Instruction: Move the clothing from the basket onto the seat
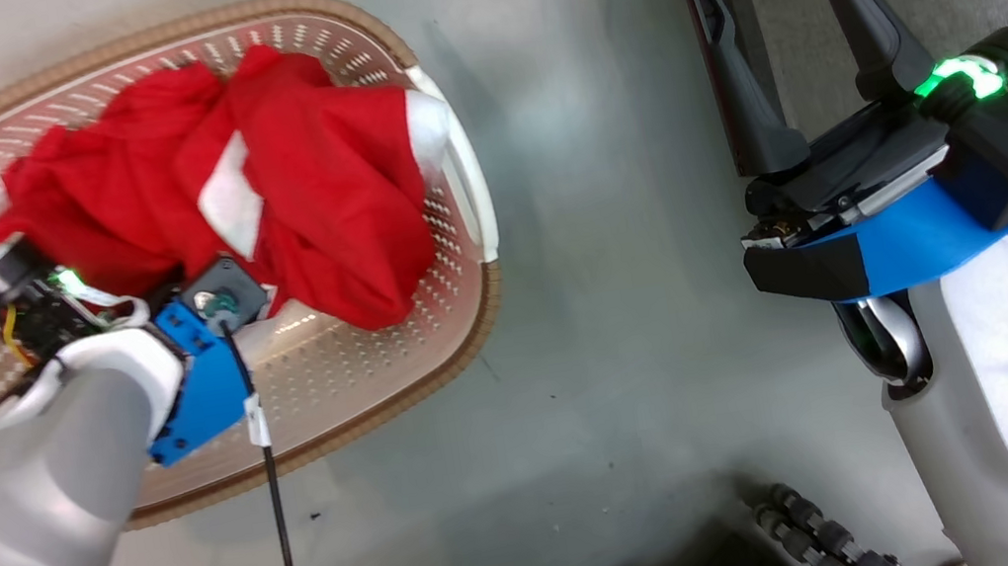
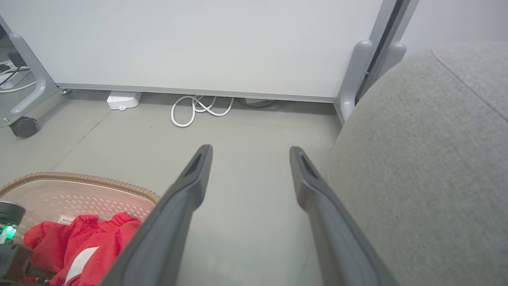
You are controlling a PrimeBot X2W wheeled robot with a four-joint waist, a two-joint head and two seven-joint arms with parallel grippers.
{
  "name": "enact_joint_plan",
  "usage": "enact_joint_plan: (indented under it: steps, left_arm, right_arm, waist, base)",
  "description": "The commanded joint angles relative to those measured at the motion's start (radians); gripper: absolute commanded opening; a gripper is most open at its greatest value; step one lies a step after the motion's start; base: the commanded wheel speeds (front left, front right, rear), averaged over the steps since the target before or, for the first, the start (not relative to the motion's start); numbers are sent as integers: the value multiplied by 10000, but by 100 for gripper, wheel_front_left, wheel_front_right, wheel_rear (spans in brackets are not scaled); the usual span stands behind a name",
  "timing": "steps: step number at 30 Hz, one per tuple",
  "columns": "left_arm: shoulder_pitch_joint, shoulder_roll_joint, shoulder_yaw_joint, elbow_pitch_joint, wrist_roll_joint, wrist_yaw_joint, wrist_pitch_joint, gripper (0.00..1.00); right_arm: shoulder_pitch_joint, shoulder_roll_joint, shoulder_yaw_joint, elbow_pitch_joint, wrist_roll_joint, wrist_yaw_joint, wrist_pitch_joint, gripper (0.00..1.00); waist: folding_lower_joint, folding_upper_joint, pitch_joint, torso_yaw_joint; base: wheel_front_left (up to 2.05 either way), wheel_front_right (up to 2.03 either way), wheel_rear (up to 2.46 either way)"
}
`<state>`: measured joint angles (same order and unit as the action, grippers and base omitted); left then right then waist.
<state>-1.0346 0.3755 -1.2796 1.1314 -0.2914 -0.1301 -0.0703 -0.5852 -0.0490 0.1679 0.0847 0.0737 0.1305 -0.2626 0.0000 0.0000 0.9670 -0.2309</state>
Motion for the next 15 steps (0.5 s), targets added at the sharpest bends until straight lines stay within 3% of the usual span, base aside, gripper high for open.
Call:
enact_joint_plan:
  steps: [1,15]
  left_arm:
    - [50,-120,-32,-67,-118,-6,-159,0]
    - [767,-1171,-32,-164,-862,-6,-1457,0]
  right_arm:
    - [36,-25,-38,56,-100,4,-35,100]
    - [464,-28,-234,552,-630,4,-35,100]
  waist:
    - [0,0,-252,199]
    - [0,0,-2225,1254]
  base:
    - [0,0,0]
    - [0,0,0]
